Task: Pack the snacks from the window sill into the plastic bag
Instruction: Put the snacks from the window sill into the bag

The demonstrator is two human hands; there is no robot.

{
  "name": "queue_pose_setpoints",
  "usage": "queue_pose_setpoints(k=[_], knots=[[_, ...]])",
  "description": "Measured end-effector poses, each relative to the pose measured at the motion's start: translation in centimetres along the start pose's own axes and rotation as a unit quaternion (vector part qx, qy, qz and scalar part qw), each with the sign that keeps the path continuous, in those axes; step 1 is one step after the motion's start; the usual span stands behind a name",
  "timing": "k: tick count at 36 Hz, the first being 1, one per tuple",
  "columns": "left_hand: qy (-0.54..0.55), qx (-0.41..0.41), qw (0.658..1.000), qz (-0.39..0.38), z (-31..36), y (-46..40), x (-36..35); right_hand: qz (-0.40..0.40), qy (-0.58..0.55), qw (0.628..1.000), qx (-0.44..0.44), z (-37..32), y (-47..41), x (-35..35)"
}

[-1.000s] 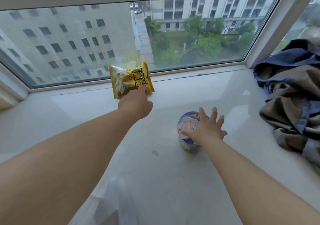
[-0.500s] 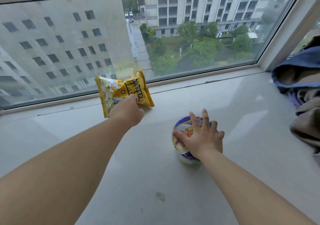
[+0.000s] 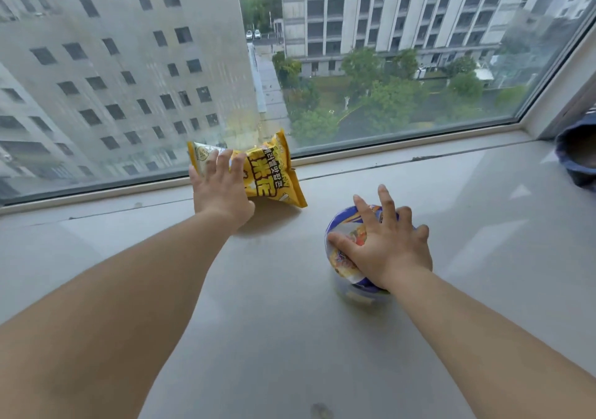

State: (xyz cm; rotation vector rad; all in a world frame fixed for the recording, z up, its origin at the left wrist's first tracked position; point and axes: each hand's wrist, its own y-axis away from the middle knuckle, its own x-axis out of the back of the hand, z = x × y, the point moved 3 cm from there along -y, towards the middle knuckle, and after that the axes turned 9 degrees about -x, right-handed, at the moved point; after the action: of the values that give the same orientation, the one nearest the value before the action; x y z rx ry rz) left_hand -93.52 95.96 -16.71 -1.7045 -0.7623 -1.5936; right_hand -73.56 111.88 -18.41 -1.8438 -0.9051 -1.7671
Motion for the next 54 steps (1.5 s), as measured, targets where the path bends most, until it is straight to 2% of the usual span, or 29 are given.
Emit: queue_pose_setpoints(k=[5, 8, 11, 15, 23, 28, 34, 38, 42, 49, 54], knots=[[-0.078, -0.039, 0.993, -0.078, -0.6, -2.9, -0.2, -0.003, -0.004, 1.0, 0.0, 0.0, 0.0, -0.1], [-0.092, -0.018, 0.988, -0.123, -1.3, -3.9, -0.6, -0.003, -0.005, 1.0, -0.002, 0.1, 0.1, -0.2], [-0.088, -0.013, 0.987, -0.136, -2.0, -4.2, -0.7, -0.001, -0.008, 1.0, -0.001, 0.0, 0.0, -0.2], [-0.132, -0.093, 0.969, -0.189, -1.4, -3.9, -0.9, 0.001, -0.015, 1.0, 0.001, 0.0, 0.1, -0.3], [-0.167, -0.129, 0.941, -0.266, -0.7, -2.7, -1.8, 0.002, -0.015, 1.0, 0.0, 0.0, 0.1, 0.0], [0.015, -0.036, 0.963, -0.266, -0.8, -1.3, -2.2, 0.004, -0.011, 1.0, 0.003, -0.2, 0.1, 0.0], [0.15, 0.049, 0.936, -0.316, -1.3, 0.3, -3.9, 0.013, -0.009, 1.0, 0.002, -0.1, 0.1, -0.2], [0.186, 0.095, 0.929, -0.306, -1.5, 1.6, -5.0, 0.018, -0.01, 1.0, 0.007, -0.2, 0.0, -0.2], [0.24, 0.127, 0.926, -0.261, -1.8, 3.2, -5.6, 0.029, -0.022, 0.999, -0.002, -0.2, 0.2, 0.0], [0.311, 0.245, 0.9, -0.183, -2.4, 9.1, -6.0, 0.061, -0.035, 0.998, -0.012, -0.3, 1.0, 1.0], [0.29, 0.324, 0.884, -0.169, -1.4, 13.0, -5.2, 0.126, -0.045, 0.991, 0.029, -0.5, 3.9, 1.5]])
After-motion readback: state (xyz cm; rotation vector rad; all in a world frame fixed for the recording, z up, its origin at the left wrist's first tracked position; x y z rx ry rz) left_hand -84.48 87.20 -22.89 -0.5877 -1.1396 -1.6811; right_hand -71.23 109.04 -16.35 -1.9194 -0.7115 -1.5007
